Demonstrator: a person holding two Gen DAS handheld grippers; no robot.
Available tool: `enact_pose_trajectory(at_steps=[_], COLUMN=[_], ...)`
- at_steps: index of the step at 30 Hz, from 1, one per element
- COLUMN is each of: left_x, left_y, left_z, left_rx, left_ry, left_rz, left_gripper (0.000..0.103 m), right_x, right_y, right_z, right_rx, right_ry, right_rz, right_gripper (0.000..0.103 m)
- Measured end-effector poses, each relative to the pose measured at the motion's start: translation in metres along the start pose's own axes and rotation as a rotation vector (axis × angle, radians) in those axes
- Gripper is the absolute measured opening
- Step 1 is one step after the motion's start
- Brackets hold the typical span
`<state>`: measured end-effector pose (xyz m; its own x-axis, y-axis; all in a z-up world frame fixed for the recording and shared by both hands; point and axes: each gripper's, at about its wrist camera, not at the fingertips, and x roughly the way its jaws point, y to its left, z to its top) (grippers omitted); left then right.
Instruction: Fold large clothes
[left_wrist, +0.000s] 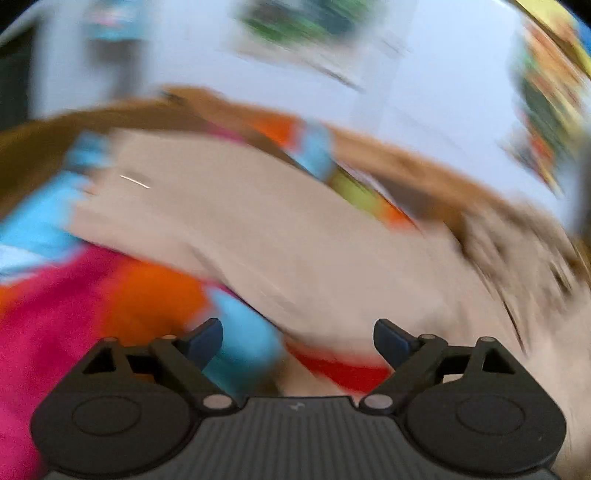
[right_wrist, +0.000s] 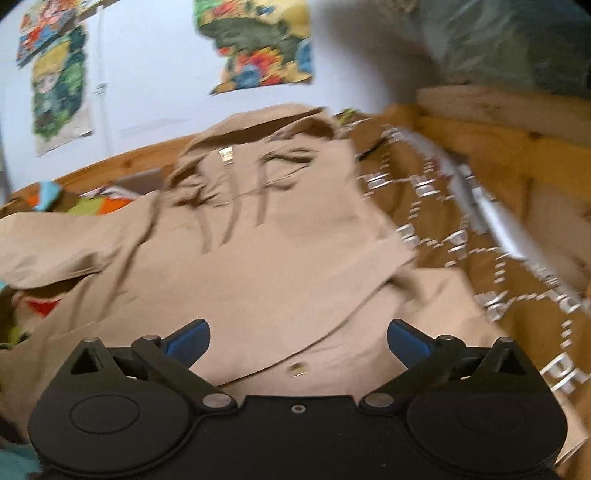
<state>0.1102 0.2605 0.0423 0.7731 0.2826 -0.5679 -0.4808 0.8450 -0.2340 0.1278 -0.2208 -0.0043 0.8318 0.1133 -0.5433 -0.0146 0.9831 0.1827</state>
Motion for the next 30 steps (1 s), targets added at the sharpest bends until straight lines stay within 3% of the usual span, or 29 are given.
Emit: enact_pose_trajectory(at_steps=[3,6,10,12,14,20,25,30], left_x=[0.002,0.015,0.035,0.04,0.04,0.031,0.013,-0.018], left_y=[0.033,0.065,0.105,0.112,0.11,0.112,0.098,0.032], left_z=[0.03,0.049,0.049,0.046,0.043,0.05,0.063,0.088], left_rx=[-0.146,-0.323,-0.566,-0.624,-0.611,-0.613,-0.521,-0.247], left_ry=[-0.1,-0.118,-0.076,-0.079,-0.08,-0.124,-0.195,-0.264], left_rz=[0.11,0.188,0.193,0.194,0.208,0.171,0.13,0.019], left_gripper=[0.095,0.092,0.069,0.058,0.038,0.013,0.003,0.002], right_x=[0.002,0.008,0.016,0.018,0.019,0.018,0.014,0.007], right_y=[0.019,0.031,0.036,0.036,0.035,0.033,0.035,0.038], right_z=[0.0,-0.007,-0.021,-0.022,-0.022,-0.022,-0.018,-0.013], right_rx=[-0.026,-0.049,-0.032,-0.022,-0.013,0.006,0.008,-0.002], right_ry=[-0.012,0.016,0.077,0.09,0.089,0.087,0.074,0.047], right_rz=[0.068,0.1,0.12,0.121,0.125,0.124,0.122,0.13], right_gripper=[0.102,0.102,0.102,0.102,0.102,0.102,0.102,0.102])
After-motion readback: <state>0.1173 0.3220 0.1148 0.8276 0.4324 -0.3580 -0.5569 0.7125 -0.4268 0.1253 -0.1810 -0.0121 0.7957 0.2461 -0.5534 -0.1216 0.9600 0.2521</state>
